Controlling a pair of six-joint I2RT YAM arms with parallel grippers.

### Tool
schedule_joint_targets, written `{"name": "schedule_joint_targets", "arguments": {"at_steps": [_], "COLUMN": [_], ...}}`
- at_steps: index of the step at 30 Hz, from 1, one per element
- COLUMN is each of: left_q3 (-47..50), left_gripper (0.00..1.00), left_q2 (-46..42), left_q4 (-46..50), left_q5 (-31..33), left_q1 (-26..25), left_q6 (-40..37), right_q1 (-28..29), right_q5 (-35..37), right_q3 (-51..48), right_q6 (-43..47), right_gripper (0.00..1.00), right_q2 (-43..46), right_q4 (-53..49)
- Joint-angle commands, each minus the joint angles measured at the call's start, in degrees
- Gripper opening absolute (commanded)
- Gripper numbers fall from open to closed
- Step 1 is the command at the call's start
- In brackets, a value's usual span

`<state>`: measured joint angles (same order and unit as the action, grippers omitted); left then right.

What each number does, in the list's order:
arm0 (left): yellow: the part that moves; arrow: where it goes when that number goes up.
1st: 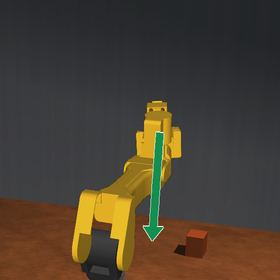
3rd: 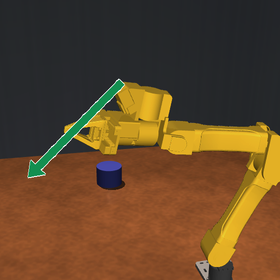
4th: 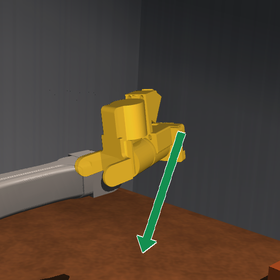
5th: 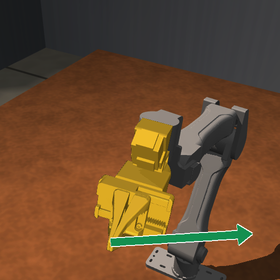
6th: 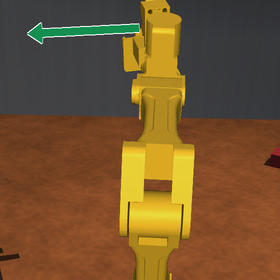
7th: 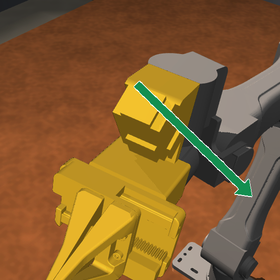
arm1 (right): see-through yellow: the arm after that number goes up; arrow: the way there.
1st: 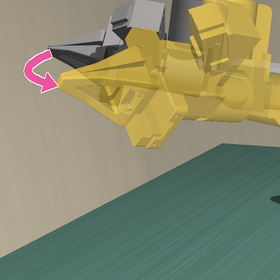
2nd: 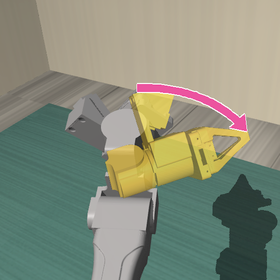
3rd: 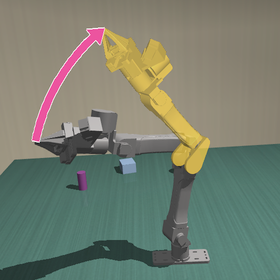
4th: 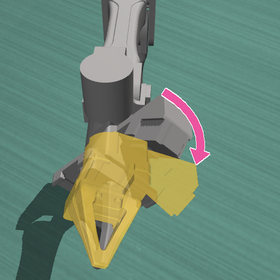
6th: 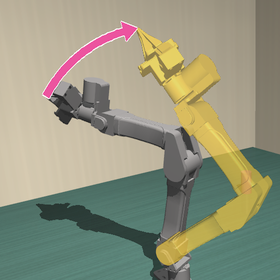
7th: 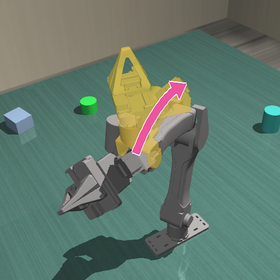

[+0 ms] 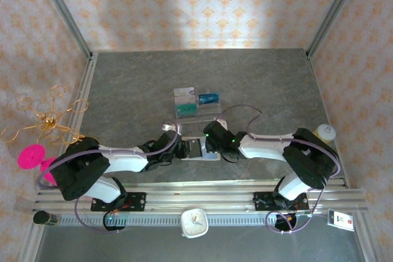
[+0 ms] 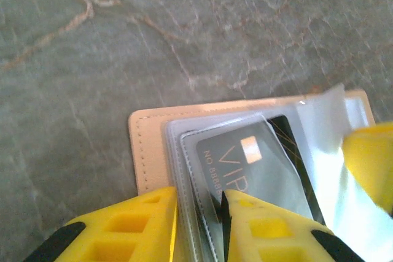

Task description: Take the credit cards out of the card holder

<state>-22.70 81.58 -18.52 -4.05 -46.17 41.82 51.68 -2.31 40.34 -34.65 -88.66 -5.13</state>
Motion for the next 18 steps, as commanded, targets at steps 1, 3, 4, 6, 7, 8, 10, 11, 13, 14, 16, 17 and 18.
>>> {"name": "schedule_joint_targets", "arguments": {"at_steps": [1, 3, 4, 6, 7, 8, 10, 11, 13, 14, 16, 17, 18], "left_q3": [2.46, 2.04, 1.81, 0.9, 0.29, -0.47, -2.12, -2.6, -2.7, -2.71, -2.66, -2.41, -2.06], "left_gripper": [0.29, 0.34, 0.35, 0.37, 0.36, 0.35, 0.33, 0.3, 0.26, 0.24, 0.22, 0.22, 0.22], "left_q2": [-1.25, -4.61, -6.17, -8.4, -8.77, -8.66, -8.18, -7.82, -7.0, -6.46, -5.96, -6.06, -6.17], "left_q4": [7.13, 7.28, 7.0, 6.53, 6.49, 6.43, 6.79, 6.44, 5.38, 5.1, 5.5, 5.75, 5.74], "left_q5": [-1.07, -0.53, -0.35, -0.25, -0.33, -0.56, -0.9, -1.37, -2.86, -3.6, -4.44, -4.83, -5.42], "left_q1": [-0.5, -0.67, -0.68, -0.67, -0.7, -0.67, -0.71, -0.77, -0.89, -1.06, -1.73, -2.2, -2.62], "left_q6": [2.71, 2.78, 2.67, 1.89, 1.43, 0.78, -0.24, -0.5, -0.35, -0.13, 0.01, 0.14, 0.32], "right_q1": [-0.66, -0.63, -0.62, -0.62, -0.62, -0.62, -0.62, -0.62, -0.66, -0.63, -0.7, -0.7, -0.7], "right_q5": [3.82, 1.67, 0.25, -3.69, -5.27, -7.4, -10.19, -10.91, -11.72, -12.2, -13.5, -14.05, -14.48], "right_q3": [1.23, 1.17, 1.15, 1.15, 1.23, 1.39, 1.49, 1.74, 2.1, 2.11, 2.02, 2.11, 2.27], "right_q6": [2.09, 2.22, 2.15, 1.44, 0.87, 0.24, -1.01, -1.5, -1.73, -1.76, -1.58, -1.49, -1.37], "right_gripper": [0.22, 0.3, 0.32, 0.32, 0.3, 0.29, 0.28, 0.27, 0.25, 0.24, 0.24, 0.24, 0.24], "right_q2": [1.11, 4.85, 6.3, 8.23, 8.28, 7.94, 6.6, 5.77, 4.22, 3.65, 2.89, 2.47, 2.14], "right_q4": [-4.23, -3.41, -2.83, -0.66, 0.36, 1.61, 3.71, 4.21, 4.91, 5.19, 6.03, 6.13, 6.09]}}
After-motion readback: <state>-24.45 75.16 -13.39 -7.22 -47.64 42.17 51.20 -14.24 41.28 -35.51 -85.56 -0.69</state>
